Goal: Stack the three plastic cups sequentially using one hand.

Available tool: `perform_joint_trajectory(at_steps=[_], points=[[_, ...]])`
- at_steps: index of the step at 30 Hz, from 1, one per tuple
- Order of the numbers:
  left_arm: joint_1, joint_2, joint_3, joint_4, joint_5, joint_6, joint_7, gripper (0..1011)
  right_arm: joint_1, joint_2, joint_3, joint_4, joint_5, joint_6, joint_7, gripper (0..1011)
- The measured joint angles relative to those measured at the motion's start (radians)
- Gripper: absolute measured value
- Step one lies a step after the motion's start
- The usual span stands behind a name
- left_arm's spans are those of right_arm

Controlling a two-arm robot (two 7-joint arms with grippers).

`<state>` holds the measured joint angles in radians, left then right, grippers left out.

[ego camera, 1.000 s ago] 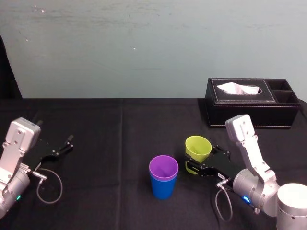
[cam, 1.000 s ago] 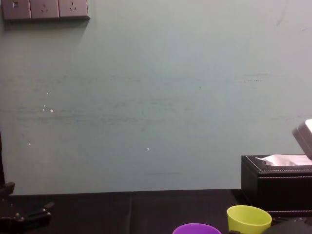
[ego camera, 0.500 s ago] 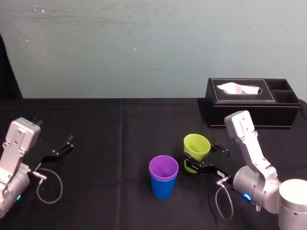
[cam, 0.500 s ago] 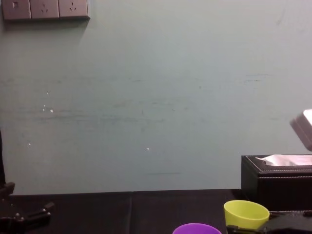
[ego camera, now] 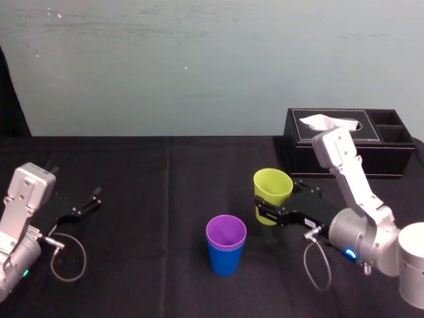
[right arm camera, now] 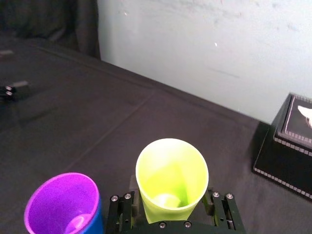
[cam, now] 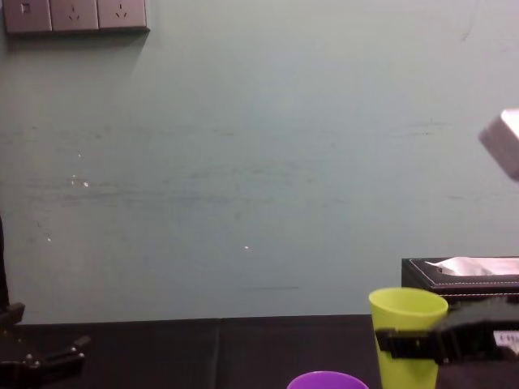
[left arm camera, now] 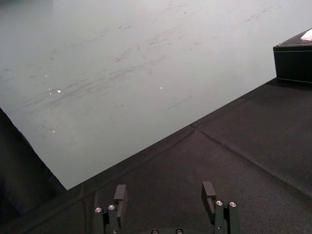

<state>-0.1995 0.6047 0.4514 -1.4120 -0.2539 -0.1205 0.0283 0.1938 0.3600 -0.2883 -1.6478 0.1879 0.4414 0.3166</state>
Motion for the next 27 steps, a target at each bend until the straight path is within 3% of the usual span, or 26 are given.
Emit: perform_joint_trajectory(at_steps=[12, 27], points=[[0.0, 0.0, 0.0, 0.0, 0.0, 0.0, 0.0, 1000, -0.011, 0.035, 0.002, -0.137, 0.012, 0.025, 0.02, 736], [0.0, 0.0, 0.0, 0.0, 0.0, 0.0, 0.0, 1000, -0.031, 0.056, -0.021, -0.204, 0.05, 0.025, 0.04, 736]])
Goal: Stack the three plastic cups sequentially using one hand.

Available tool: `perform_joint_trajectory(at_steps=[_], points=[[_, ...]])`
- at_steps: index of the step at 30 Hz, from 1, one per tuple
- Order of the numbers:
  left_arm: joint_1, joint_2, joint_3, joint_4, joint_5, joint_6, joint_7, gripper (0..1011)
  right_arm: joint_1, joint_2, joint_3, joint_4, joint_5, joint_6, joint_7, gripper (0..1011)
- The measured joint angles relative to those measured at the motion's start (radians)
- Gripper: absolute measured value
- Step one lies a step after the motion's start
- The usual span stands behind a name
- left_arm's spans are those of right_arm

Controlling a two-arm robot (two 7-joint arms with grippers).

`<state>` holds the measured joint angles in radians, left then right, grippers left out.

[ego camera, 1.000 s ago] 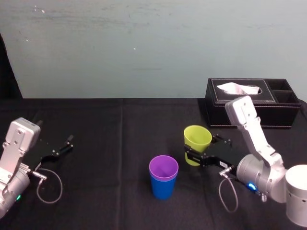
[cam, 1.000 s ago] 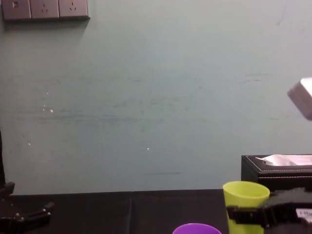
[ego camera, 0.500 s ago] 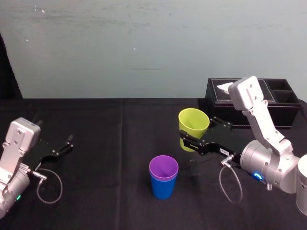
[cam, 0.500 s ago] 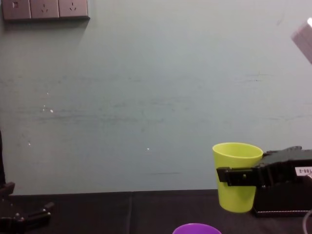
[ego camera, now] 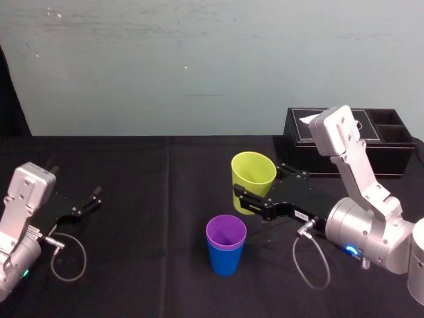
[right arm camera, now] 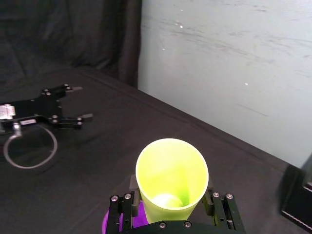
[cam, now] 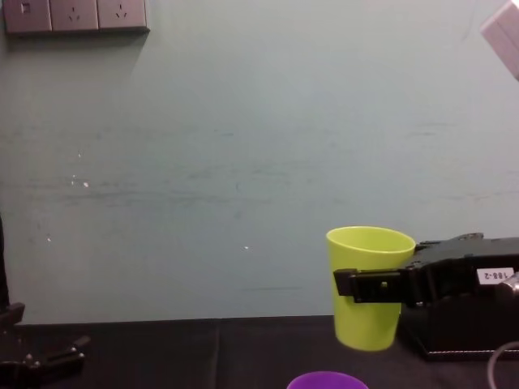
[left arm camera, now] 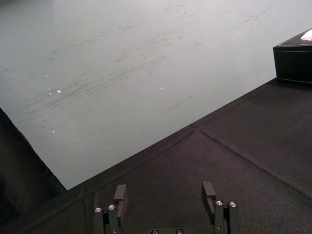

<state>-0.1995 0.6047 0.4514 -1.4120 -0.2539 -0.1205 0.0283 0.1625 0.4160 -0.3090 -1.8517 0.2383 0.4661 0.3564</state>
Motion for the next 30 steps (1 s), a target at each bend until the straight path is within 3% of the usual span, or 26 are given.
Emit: perform_joint_trajectory(at_steps=[15, 30], points=[[0.0, 0.0, 0.0, 0.0, 0.0, 0.0, 0.0, 1000, 0.009, 0.011, -0.045, 0.007, 0.076, 0.002, 0.035, 736], [0.0, 0.0, 0.0, 0.0, 0.0, 0.0, 0.0, 1000, 0.017, 0.038, -0.081, 0.024, 0.104, 0.008, 0.035, 736]])
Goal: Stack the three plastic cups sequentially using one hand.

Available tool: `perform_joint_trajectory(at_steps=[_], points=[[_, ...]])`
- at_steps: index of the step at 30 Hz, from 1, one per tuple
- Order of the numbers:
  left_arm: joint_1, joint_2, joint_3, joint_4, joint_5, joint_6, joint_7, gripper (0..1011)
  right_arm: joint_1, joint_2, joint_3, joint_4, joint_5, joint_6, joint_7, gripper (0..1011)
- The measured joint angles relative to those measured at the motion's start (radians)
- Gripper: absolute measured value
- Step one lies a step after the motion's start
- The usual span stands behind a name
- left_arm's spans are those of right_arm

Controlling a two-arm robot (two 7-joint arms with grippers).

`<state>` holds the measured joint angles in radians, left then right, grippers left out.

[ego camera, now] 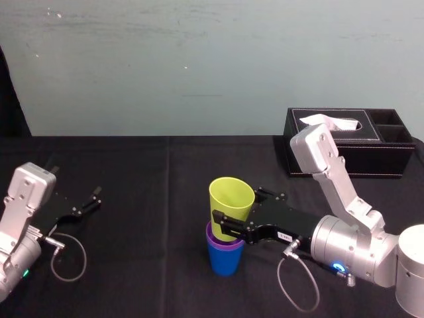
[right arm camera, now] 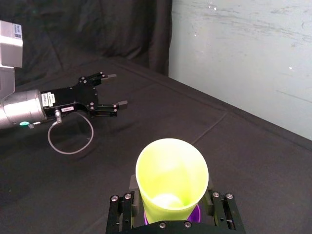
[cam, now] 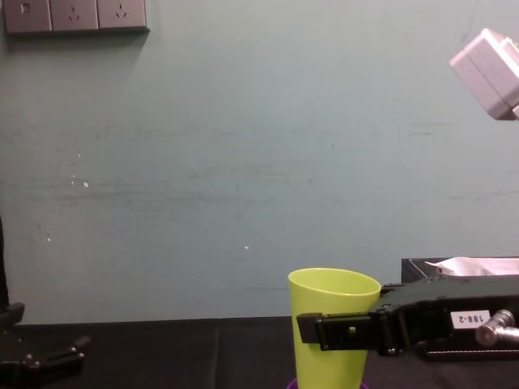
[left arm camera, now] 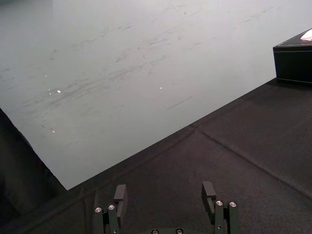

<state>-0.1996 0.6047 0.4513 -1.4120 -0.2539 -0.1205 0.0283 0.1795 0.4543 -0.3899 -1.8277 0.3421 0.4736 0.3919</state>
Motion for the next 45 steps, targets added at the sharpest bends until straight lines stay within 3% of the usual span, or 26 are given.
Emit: perform_joint_trajectory(at_steps=[20, 45], points=[[0.0, 0.0, 0.0, 0.0, 0.0, 0.0, 0.0, 1000, 0.031, 0.017, -0.04, 0.042, 0.003, -0.02, -0.026, 736], [0.0, 0.0, 0.0, 0.0, 0.0, 0.0, 0.0, 1000, 0.042, 0.009, -0.075, 0.094, -0.047, -0.048, -0.021, 736]])
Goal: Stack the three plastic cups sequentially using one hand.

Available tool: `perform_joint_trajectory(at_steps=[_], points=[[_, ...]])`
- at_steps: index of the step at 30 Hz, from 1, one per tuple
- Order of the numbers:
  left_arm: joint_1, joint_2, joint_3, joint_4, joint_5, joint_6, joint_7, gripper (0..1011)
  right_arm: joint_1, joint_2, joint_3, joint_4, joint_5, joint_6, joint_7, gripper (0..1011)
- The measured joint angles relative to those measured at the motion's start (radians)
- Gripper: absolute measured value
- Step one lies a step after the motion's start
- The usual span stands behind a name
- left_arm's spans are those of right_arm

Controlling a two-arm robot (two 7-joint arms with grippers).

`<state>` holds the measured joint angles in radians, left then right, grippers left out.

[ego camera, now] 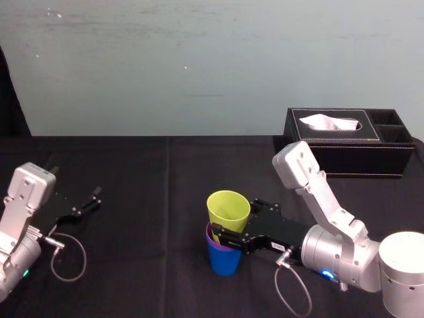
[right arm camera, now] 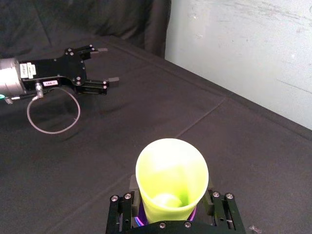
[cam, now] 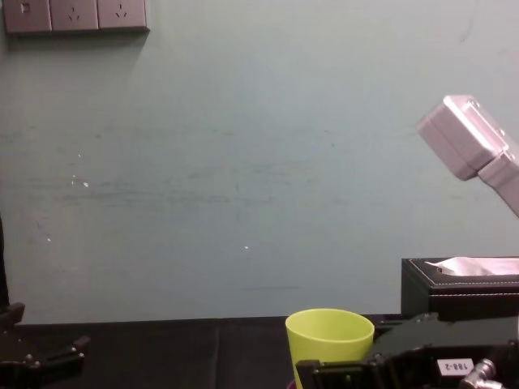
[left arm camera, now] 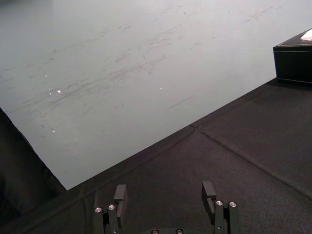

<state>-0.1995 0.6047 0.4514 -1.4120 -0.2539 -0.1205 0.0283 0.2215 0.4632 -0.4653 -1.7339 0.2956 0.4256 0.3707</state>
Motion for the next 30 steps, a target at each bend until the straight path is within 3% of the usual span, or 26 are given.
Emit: perform_joint_trajectory(at_steps=[18, 30], points=[[0.0, 0.0, 0.0, 0.0, 0.0, 0.0, 0.0, 1000, -0.009, -0.007, 0.0, 0.012, -0.014, -0.011, -0.003, 737], [0.0, 0.0, 0.0, 0.0, 0.0, 0.0, 0.0, 1000, -0.008, -0.006, 0.0, 0.01, -0.013, -0.009, -0.004, 1004]])
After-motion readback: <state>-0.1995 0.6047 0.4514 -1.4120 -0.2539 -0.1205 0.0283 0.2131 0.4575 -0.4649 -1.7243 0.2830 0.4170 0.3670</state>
